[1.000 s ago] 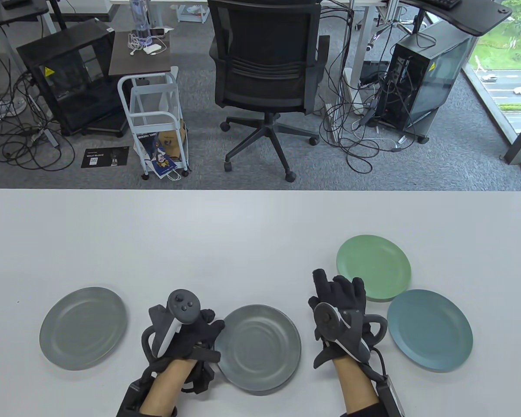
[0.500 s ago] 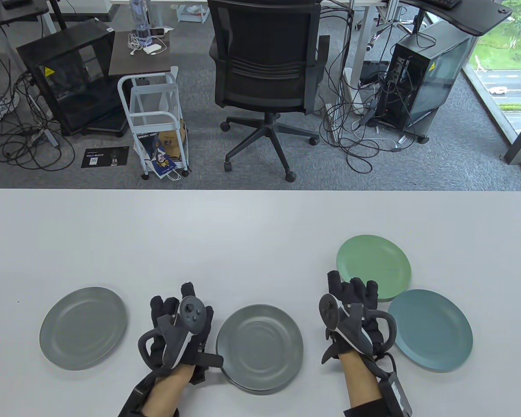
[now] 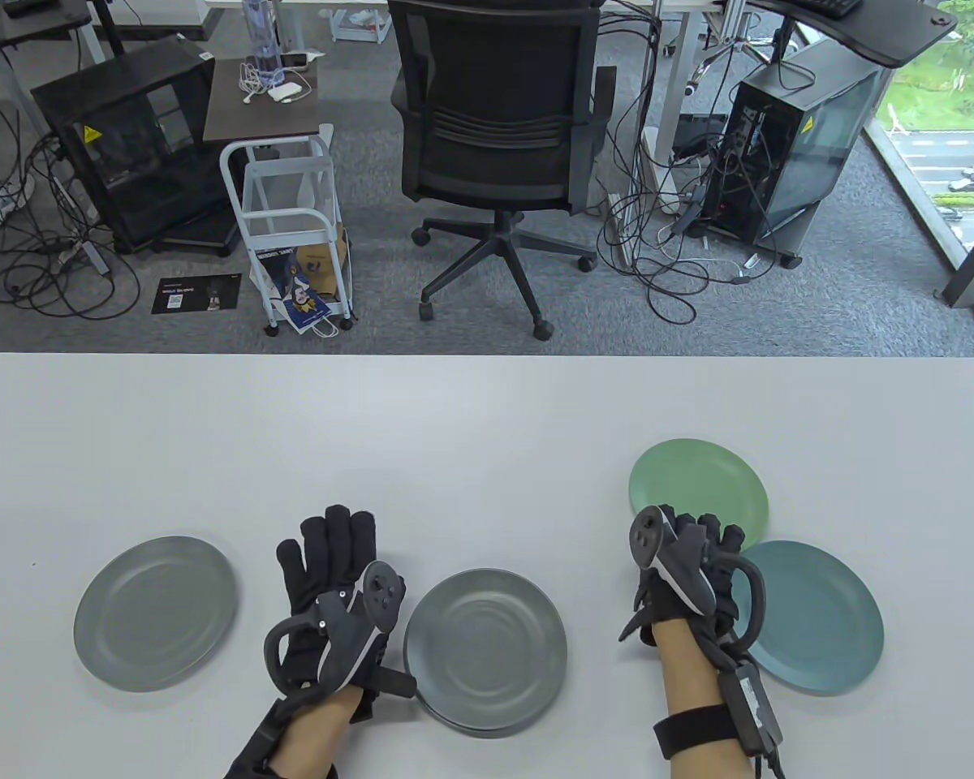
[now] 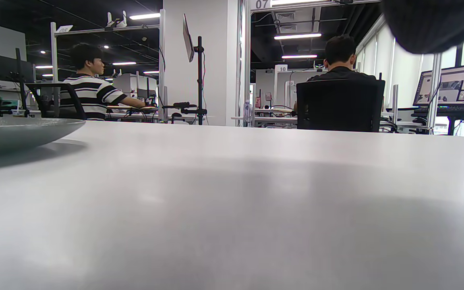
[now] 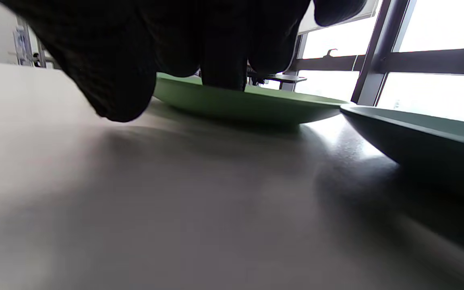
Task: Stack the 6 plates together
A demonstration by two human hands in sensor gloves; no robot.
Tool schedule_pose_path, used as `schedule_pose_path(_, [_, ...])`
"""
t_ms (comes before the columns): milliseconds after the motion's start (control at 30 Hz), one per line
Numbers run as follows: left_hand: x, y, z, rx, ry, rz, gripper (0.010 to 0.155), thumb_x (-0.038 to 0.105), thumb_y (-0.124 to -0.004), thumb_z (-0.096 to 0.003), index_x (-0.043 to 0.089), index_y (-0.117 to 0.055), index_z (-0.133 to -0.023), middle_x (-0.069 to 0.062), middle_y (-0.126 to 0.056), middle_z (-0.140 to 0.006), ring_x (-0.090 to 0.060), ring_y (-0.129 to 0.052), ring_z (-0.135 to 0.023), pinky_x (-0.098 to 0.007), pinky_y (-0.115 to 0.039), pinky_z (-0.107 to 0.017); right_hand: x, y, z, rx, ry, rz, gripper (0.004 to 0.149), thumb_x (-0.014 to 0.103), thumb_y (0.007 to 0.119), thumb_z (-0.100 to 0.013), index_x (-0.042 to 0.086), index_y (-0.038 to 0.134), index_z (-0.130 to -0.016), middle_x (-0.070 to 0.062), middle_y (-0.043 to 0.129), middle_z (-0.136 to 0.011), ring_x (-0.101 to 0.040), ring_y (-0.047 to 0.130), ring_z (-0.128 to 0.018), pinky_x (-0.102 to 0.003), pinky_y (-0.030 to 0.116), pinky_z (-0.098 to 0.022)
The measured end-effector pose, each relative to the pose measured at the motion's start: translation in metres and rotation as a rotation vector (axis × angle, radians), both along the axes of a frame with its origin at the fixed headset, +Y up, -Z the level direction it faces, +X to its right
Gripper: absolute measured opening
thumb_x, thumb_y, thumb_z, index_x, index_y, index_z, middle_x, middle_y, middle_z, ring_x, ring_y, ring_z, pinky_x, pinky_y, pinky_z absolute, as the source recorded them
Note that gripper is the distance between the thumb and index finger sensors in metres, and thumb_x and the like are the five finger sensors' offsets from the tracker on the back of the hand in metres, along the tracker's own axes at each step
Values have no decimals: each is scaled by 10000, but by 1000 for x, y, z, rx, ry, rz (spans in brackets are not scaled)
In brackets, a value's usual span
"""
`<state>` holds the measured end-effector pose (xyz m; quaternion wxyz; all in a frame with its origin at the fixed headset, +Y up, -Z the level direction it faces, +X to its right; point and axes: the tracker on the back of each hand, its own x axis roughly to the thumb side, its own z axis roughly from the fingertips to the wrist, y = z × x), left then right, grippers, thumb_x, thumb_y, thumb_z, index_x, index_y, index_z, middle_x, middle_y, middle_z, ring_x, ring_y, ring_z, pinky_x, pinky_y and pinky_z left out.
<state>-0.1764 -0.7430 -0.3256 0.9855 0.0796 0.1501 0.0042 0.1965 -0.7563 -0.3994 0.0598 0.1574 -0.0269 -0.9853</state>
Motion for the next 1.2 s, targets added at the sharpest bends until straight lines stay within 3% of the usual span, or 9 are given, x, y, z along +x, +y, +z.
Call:
schedule_pose_path(267, [-1,-1,0,-6,-12,30,899,682,-730,-331,469,-235,-1051,207,-221,-1191,-112,-172,-1172,-442,-68,-869,2,0,-11,1,-21,46,446,427,839,-495,331,749,-921,58,837,-971,-235,725,-971,-560,427,-783])
schedule_pose_path(600, [1,-2,0,-6,-32,32,884,679,-728,-332,457,-268,-1053,189,-273,-1190,-127,-228,-1172,-449,-105,-873,2,2,-12,70,4,75,414,424,896,-450,325,824,-846,83,917,-876,-203,815,-906,-546,480,-777])
schedule_pose_path(933, [-2,-2,0,-13,-20,51,881,678,-728,-334,453,-274,-1054,186,-288,-1190,-132,-243,-1171,-454,-111,-873,1,25,3,444,20,99,383,435,949,-396,325,867,-754,117,984,-730,-157,904,-805,-513,558,-756])
schedule_pose_path(1200, [-1,-2,0,-21,-20,56,880,678,-728,-333,453,-276,-1054,184,-295,-1189,-133,-247,-1170,-454,-111,-874,-15,35,26,541,117,75,380,431,975,-370,327,877,-722,118,991,-698,-149,910,-792,-510,566,-751])
